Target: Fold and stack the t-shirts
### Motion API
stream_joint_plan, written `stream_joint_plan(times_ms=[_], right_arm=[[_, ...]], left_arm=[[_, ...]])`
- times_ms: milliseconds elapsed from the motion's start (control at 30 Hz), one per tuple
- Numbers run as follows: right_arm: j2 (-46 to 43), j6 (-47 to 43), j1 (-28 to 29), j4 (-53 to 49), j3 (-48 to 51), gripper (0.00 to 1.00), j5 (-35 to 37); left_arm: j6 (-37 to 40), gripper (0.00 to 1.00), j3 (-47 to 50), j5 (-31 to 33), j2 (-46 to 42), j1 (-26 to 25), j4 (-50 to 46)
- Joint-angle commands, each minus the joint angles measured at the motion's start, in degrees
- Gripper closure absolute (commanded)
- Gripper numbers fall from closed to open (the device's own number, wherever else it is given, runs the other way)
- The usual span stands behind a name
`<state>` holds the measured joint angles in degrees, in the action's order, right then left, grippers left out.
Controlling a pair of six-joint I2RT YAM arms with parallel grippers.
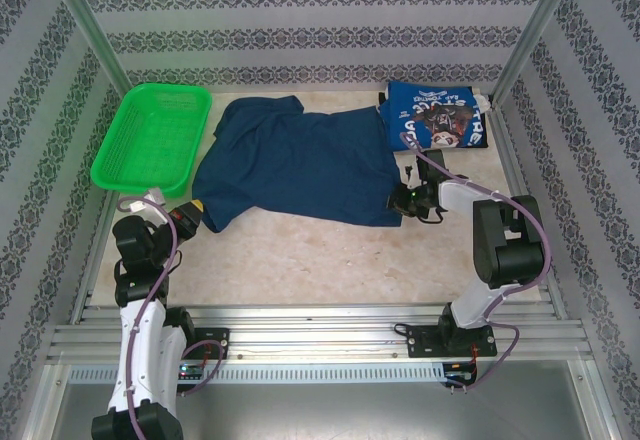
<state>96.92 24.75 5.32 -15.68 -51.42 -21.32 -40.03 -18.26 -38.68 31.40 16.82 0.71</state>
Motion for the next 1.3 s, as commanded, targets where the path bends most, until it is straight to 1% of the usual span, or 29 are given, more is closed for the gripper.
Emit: stream_joint_plan(times_ms=[0,133,300,400,600,667,733,833,933,1000,1033,1100,1167,1233,1267], right_arm=[[-2.78,0.01,-0.65,2.18,-1.47,1.00,-0.09],[-11.44,-1.21,-0.67,-0.13,-0.49,1.00,2.19],[-18.96,-2.68,-0.58,-4.42,2.39,1.00,2.25],[-22.51,-3.22,-0.42,-6.28,5.30,1.00,3.28],[-32.49,-2.46,1.02,-7.86,14.76,1.00,9.15],[-35.95,-1.19,1.21,-8.22,17.90,0.98,8.49],[-38.89,0.79,1.92,-7.78,20.99,0.93,7.85],[-40.02,2.70,3.01,-10.13,22.97,0.91,8.39],[-39.65,6.05,4.05,-12.07,23.94,0.90,5.62],[-41.08,8.03,5.42,-12.72,25.50,0.86,6.36],[-42.47,9.24,6.11,-13.48,26.40,0.82,7.71],[-45.86,12.05,7.40,-14.06,28.31,0.78,9.14],[-49.80,14.58,9.06,-16.65,28.67,0.68,12.33],[-53.58,16.41,10.43,-18.94,28.44,0.63,14.87],[-55.12,17.37,10.74,-18.99,28.48,0.60,14.83]], left_arm=[[1.13,1.00,-2.68,0.49,-0.81,-0.38,-0.57],[0.79,1.00,-4.38,0.53,-0.81,-0.30,-0.88],[-0.03,1.00,-4.77,0.62,-0.94,-0.12,-0.26],[0.00,1.00,-4.92,0.53,-1.16,0.05,-0.64],[-1.23,1.00,-5.85,-0.20,-1.25,0.31,-0.49],[-0.79,1.00,-6.51,-0.28,-1.25,0.28,-1.60],[-0.39,1.00,-6.63,0.15,-1.34,0.37,-3.17],[-1.26,1.00,-5.02,0.27,-1.58,0.41,-3.00],[-1.47,1.00,-3.83,0.27,-2.19,0.41,-3.94],[-1.78,1.00,-3.00,-0.20,-2.61,0.39,-4.42],[-1.78,1.00,-2.60,-0.32,-2.82,0.36,-4.90],[-1.44,1.00,-1.90,-0.26,-3.22,0.32,-6.60],[-1.36,1.00,-1.06,-0.39,-3.57,0.32,-7.27],[-1.67,1.00,-0.22,-0.56,-3.97,0.32,-7.10],[-1.89,1.00,0.11,-0.59,-4.11,0.23,-6.84]])
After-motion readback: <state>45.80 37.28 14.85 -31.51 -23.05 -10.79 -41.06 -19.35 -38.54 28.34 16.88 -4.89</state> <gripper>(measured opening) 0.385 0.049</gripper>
